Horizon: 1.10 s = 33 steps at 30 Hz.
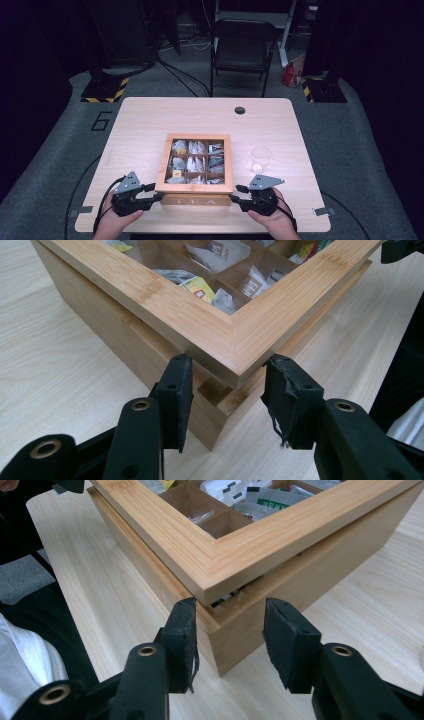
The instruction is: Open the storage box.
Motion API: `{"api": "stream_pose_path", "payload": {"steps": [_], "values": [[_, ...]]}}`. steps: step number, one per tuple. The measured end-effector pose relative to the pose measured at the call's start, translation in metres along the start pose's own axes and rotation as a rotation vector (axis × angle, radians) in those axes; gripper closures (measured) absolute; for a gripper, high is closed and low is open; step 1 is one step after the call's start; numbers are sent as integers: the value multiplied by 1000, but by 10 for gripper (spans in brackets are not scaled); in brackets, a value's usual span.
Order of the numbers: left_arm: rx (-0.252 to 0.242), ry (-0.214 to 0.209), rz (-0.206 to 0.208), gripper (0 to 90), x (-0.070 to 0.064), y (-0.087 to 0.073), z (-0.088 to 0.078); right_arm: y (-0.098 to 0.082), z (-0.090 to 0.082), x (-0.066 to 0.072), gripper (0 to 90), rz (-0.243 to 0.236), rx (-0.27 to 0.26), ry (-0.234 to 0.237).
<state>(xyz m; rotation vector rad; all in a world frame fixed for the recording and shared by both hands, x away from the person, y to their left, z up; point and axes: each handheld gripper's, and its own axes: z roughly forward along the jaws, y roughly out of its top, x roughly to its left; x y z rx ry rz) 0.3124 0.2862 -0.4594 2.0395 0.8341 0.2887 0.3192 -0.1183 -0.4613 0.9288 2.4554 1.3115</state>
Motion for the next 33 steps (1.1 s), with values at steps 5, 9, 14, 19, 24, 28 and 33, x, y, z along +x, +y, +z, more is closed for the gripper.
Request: {"api": "stream_pose_path", "payload": {"steps": [5,9,14,19,24,28,33], "values": [[0,1,6,544,0,2,-1,4,5,2,599,-19,1,0],[-9,10,4,544,0,4,-2,9,8,3,621,-27,-4,5],[-13,13,15,544,1,7,-3,14,11,4,617,-29,-3,15],[-20,8,7,539,2,9,-5,18,9,4,608,-18,-5,15],[-22,3,3,526,3,13,-7,23,7,4,597,-14,3,13],[-41,6,-17,526,3,18,-9,27,4,3,596,-6,-4,17],[-40,21,4,522,5,25,-12,33,0,1,595,7,-14,17]]}}
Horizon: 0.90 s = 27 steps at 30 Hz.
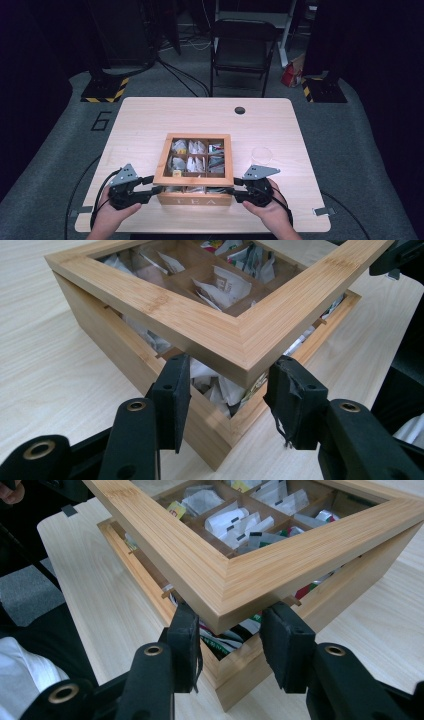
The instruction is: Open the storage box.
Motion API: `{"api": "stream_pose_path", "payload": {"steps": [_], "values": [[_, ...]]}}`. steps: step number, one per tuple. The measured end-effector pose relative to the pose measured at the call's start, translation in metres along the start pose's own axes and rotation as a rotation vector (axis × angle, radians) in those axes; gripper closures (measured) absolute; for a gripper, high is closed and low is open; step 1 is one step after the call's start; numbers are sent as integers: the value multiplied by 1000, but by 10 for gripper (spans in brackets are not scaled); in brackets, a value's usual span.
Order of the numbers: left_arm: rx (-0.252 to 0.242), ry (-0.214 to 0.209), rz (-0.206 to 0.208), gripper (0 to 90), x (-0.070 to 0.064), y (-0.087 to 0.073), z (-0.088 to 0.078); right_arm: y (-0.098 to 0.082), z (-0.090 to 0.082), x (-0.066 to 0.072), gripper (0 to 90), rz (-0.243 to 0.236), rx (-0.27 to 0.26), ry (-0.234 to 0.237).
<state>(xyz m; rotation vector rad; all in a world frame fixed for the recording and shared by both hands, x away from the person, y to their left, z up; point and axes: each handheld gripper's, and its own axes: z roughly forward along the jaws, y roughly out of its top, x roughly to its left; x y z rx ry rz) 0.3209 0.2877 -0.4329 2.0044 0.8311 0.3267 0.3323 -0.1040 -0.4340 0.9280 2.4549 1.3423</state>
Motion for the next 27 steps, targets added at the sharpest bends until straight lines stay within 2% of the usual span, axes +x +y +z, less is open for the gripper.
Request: {"api": "stream_pose_path", "payload": {"steps": [5,11,21,27], "values": [[14,-3,-7,522,1,5,-2,5,-2,-1,595,17,4,1],[1,7,-12,516,3,11,-5,12,-6,-2,582,22,0,-5],[-31,26,19,507,4,23,-10,22,-12,-4,545,29,-27,-44],[-29,28,39,507,5,29,-12,26,-14,-4,526,8,-39,-64]]}}
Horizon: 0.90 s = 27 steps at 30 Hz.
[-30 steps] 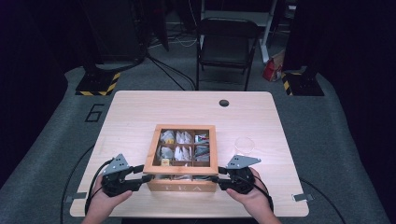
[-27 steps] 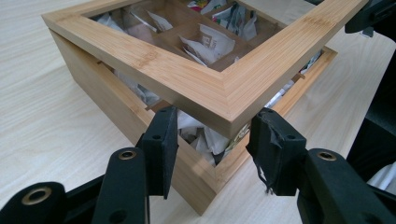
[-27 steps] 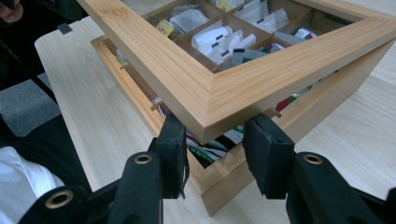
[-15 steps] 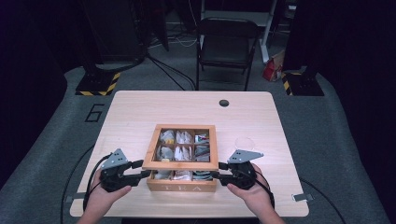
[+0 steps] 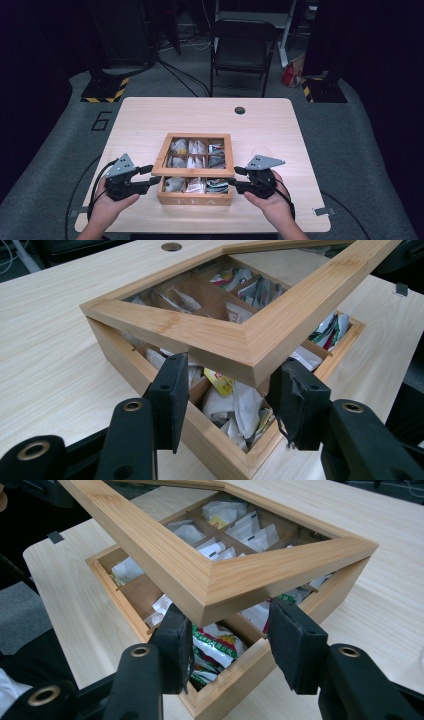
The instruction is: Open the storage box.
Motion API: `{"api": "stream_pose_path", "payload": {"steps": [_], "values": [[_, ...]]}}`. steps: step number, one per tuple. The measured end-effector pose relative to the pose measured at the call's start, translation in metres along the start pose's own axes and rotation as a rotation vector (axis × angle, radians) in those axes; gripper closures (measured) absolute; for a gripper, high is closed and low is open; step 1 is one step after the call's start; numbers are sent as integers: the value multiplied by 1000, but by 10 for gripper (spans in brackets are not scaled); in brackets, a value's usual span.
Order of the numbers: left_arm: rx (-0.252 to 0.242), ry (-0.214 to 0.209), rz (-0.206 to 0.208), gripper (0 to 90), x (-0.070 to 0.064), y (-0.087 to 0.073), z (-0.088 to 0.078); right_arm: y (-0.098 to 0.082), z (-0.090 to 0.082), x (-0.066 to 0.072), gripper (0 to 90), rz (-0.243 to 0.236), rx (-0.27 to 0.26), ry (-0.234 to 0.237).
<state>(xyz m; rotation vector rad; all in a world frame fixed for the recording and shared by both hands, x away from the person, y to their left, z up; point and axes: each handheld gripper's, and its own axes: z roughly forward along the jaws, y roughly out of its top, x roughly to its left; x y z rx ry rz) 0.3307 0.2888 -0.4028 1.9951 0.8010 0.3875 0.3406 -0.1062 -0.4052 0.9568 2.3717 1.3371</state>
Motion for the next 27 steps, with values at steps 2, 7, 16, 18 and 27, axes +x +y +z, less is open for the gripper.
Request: {"api": "stream_pose_path", "payload": {"steps": [2,7,16,18,27], "values": [[-3,2,2,506,0,2,0,2,0,1,521,-6,-3,-10],[-3,2,12,506,2,9,-2,7,-2,0,517,-21,-16,-18],[-1,12,31,507,4,19,-5,17,-6,0,512,-45,-27,-34],[-1,8,32,507,5,21,-5,19,-7,0,511,-50,-31,-34],[-10,1,38,507,9,30,-7,27,-9,-1,506,-65,-43,-44]]}}
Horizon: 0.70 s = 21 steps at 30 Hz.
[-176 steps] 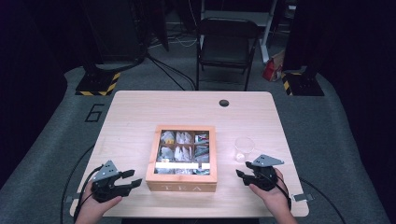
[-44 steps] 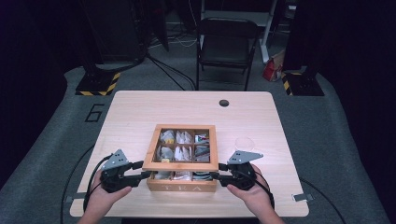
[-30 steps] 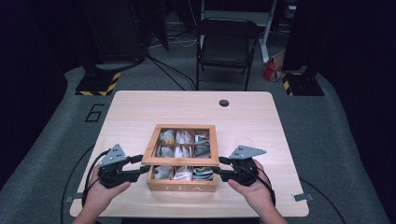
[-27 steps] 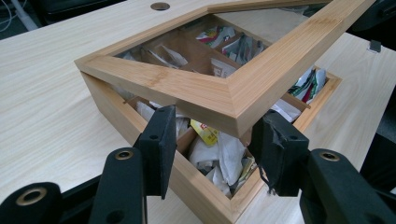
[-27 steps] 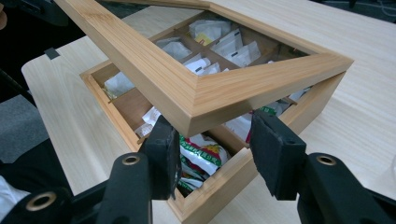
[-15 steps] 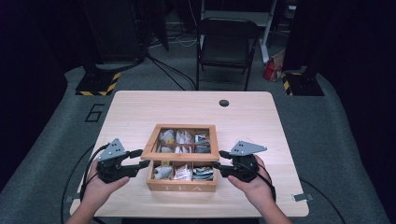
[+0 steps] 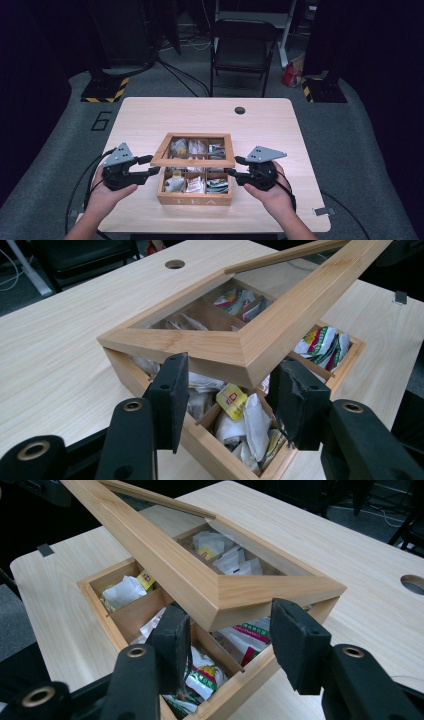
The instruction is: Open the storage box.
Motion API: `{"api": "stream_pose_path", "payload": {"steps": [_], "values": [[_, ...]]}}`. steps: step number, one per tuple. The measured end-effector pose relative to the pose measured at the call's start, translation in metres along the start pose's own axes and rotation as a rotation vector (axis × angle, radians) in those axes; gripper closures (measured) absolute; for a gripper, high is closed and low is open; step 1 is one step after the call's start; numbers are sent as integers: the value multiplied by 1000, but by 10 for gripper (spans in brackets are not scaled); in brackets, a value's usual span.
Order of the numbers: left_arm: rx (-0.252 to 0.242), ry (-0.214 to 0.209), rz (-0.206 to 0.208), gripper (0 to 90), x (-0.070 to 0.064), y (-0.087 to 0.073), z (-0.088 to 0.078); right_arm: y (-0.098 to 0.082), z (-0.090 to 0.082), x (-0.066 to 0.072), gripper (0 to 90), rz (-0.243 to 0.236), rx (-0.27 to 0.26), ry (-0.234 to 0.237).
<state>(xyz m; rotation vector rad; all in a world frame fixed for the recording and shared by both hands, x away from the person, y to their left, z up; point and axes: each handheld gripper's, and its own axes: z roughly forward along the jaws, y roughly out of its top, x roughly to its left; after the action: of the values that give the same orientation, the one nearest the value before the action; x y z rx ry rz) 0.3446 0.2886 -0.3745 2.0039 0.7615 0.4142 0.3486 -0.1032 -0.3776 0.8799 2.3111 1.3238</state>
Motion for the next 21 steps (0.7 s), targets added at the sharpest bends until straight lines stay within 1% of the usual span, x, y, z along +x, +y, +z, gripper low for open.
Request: {"api": "stream_pose_path", "payload": {"steps": [1,2,6,8,11,12,16,19,20,21], "values": [[-3,4,3,506,0,1,0,2,0,0,506,-9,2,4],[-1,2,2,506,0,2,0,2,0,0,505,-5,0,-3],[3,5,20,505,1,6,-1,6,-1,-1,503,-21,2,-3],[-1,5,22,505,1,7,0,8,-1,-2,504,-16,4,0],[5,10,32,507,2,10,-1,10,-1,-3,505,-17,5,1],[7,9,34,507,2,11,-1,11,-1,-3,505,-11,5,1],[1,10,34,509,4,14,-1,13,-1,-6,508,-20,0,7],[-4,11,29,512,6,17,-1,17,-1,-7,514,-12,-2,6],[0,6,29,514,7,18,-1,18,-2,-8,516,-9,-1,6],[-3,9,27,515,7,19,-1,19,-1,-9,517,-13,-2,7]]}}
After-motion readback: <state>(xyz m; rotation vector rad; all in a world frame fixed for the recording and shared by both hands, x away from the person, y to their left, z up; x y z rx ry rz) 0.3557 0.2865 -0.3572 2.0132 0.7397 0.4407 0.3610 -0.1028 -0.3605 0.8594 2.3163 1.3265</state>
